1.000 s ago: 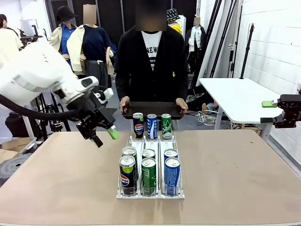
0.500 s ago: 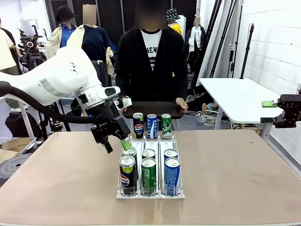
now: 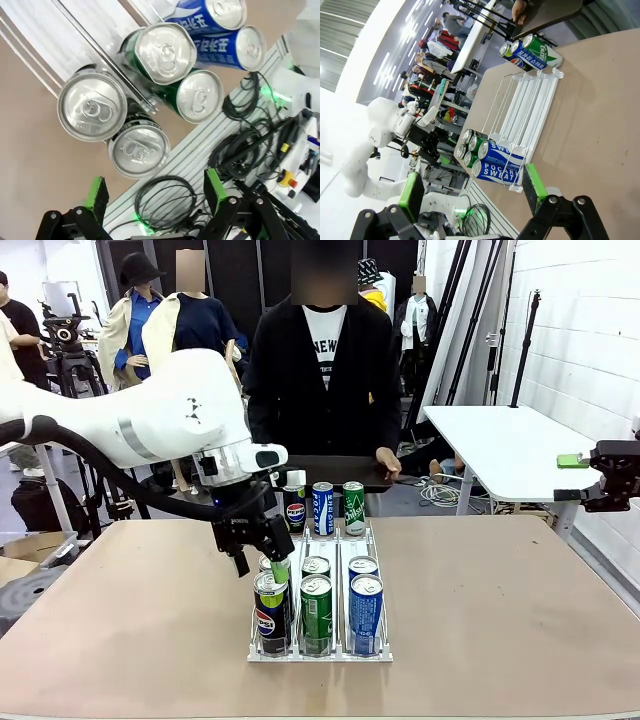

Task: Retrieve and hand over the desired beverage to the person.
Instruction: Pick up a can of the same type that the person held from the Automatic Can Dispenser.

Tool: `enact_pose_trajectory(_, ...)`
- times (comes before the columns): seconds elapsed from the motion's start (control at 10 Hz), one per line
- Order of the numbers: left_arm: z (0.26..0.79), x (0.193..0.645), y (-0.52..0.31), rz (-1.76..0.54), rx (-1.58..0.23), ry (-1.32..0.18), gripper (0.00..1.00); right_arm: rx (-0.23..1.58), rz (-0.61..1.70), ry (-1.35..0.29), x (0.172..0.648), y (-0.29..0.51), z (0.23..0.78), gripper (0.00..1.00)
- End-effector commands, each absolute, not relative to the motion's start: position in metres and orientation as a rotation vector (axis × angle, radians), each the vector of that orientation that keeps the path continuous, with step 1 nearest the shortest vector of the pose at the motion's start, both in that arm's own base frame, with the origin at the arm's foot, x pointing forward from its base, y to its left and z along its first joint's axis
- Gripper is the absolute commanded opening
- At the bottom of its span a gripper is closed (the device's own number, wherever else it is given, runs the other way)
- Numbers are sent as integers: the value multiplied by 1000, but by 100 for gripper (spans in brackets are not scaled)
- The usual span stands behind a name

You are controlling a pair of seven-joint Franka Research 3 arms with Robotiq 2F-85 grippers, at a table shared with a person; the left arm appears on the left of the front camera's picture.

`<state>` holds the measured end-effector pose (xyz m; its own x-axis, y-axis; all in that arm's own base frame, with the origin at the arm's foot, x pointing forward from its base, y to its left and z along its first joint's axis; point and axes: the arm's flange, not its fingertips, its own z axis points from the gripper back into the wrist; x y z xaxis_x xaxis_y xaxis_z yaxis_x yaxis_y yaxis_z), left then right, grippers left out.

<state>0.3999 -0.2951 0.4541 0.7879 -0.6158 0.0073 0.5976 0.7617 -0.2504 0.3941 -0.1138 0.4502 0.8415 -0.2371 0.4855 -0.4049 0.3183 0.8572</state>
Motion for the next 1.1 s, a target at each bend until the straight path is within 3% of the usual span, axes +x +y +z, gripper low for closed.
enact_pose_trajectory(0.0, 446, 401, -303, -662, -168, 21, 100, 1259, 118, -604, 393, -113, 450, 100)
enact_pose_trajectory(1.0, 411, 382, -318, -753, -50, -80, 100, 1259, 118, -604, 393, -113, 450, 100)
